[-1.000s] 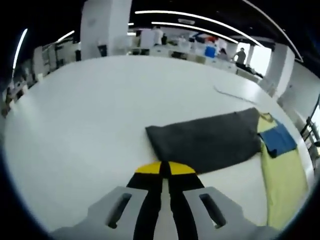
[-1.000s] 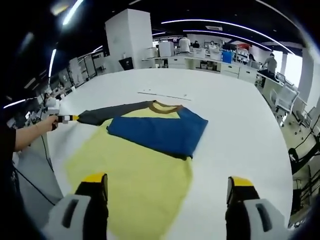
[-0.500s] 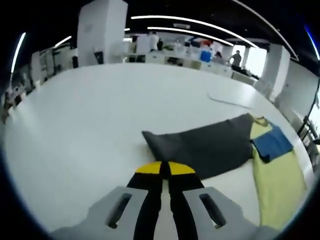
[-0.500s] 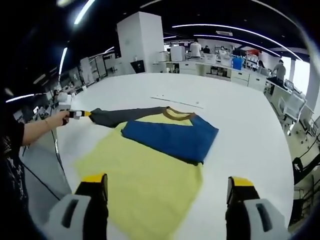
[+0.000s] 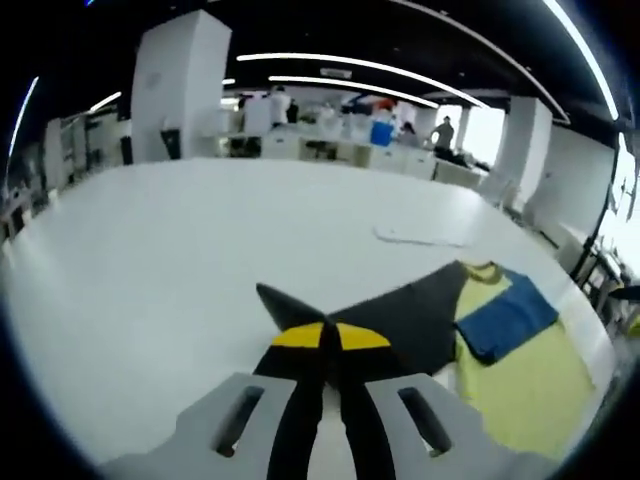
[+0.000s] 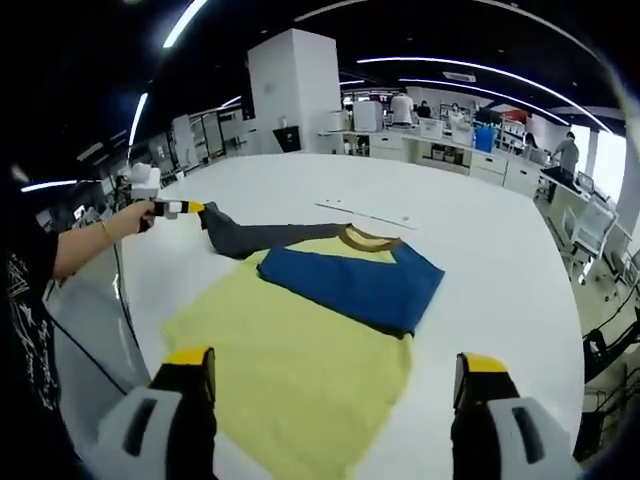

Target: Fold the garment on the visible template until the final outline fits inside the template.

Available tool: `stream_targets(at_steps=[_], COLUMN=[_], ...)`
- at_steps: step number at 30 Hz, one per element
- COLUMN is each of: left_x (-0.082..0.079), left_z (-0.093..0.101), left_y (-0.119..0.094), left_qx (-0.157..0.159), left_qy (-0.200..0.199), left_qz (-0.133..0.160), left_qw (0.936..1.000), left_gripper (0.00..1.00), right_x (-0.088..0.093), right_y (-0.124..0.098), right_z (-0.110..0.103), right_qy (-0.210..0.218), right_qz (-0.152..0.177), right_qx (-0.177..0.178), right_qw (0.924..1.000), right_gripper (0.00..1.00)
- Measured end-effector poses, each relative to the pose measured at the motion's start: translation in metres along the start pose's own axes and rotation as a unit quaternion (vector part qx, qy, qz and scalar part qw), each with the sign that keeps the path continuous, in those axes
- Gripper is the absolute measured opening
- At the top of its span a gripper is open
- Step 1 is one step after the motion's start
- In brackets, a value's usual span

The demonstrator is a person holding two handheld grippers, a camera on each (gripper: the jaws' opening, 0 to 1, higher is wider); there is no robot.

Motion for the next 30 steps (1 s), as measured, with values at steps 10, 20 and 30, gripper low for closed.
stream_targets(at_steps=[10,20,30], left_x=[-0.001,-0.008,-0.009], left_z=[0.042,0.086,0.125], left_y=[0.013,0.029,0.037], left_qx=[0.056,0.097,0.131], left_qy=[-0.013,0.023,0.042], left_qz=[-0.002,-0.006,-0.009], left_qw=[0.9983,0.9950,0.9904], left_gripper=[0.00,0.00,0.00], right_x=[-0.001,0.003,0.011], right_y=[-0.004,-0.009,-0.005], right_z=[-0.008,-0.013,-0.022], right_qy=[0.001,0.010,0.007], right_qz=[0.014,0.021,0.016], right_qx=[-0.010,-0.015,-0.026], right_qw=[0.9999,0.9996,0.9995], right_gripper=[1.00,1.00,1.00])
Point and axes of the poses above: the point that each gripper's makers call its tool centre point, and the gripper's own axes: y roughly forward along the fingers, z roughly to its right, x roughly out of its underside, the point moved 8 cm from there along -y, roughly backward along the fingers, and after that the axes turned 14 degrees about -y, right-handed, at the moved point
